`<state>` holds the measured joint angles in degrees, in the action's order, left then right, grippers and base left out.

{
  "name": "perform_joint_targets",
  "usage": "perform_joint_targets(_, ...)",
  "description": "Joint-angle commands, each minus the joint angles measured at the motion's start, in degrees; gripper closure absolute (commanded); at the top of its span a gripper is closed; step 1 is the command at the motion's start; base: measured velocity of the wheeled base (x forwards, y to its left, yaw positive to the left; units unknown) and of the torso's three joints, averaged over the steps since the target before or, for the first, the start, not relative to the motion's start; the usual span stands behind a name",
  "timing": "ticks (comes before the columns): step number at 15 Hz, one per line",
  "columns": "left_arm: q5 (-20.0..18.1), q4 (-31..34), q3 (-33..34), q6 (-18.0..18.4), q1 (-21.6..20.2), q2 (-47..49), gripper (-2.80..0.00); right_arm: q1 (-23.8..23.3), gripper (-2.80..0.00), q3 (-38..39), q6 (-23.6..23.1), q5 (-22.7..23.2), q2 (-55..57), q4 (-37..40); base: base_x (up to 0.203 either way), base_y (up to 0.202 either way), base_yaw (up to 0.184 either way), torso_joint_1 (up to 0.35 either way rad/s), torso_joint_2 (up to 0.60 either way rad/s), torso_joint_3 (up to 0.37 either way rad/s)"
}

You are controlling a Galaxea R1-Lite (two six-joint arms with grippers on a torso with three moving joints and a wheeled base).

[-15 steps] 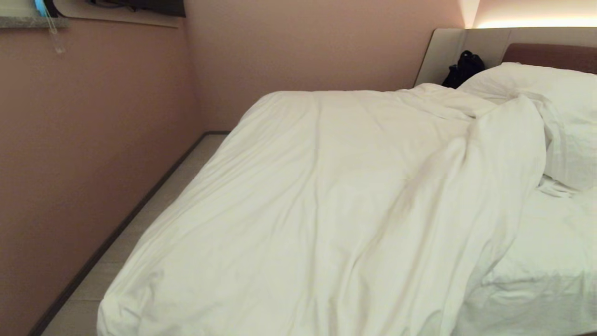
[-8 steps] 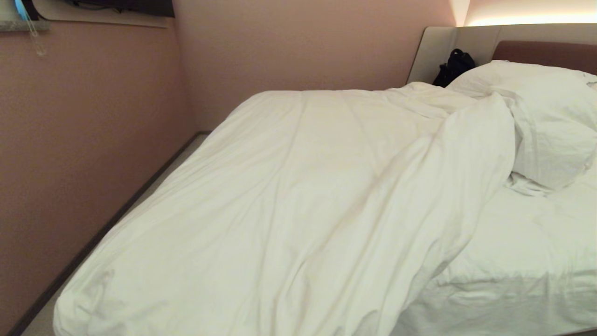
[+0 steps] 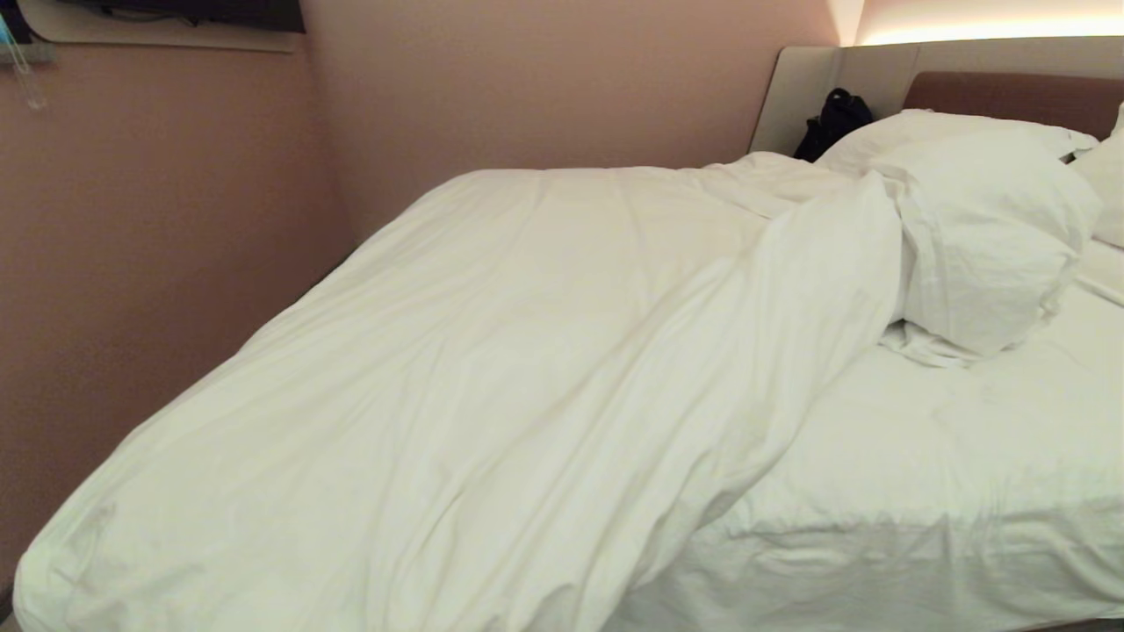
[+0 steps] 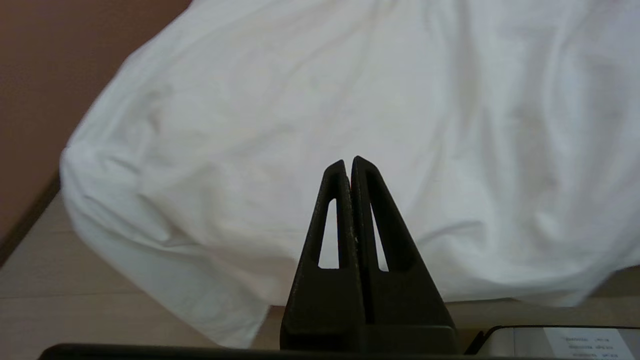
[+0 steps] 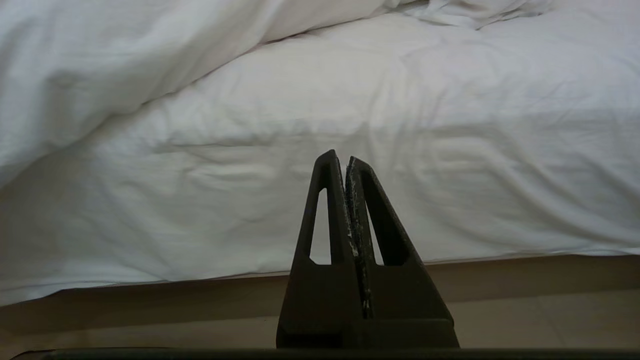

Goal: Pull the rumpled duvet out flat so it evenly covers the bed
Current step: Hold the folded corner of the quilt

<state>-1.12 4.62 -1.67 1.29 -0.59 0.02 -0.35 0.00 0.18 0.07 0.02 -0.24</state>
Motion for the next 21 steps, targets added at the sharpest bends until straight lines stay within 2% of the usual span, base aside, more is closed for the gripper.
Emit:
perform_joint_targets(1, 0.06, 0.04, 0.0, -0.06, -0.02, -0.02, 0.0, 0.0, 0.0, 0.0, -0.01, 0.01, -0.02, -0.03, 0.0, -0.191, 0.0, 0.003, 0.0, 0.002)
perform_joint_targets(21, 0.94, 0.04, 0.0, -0.85, -0.02, -0.02, 0.0, 0.0, 0.0, 0.0, -0.01, 0.01, -0.02, -0.03, 0.0, -0.194, 0.0, 0.003, 0.0, 0.002)
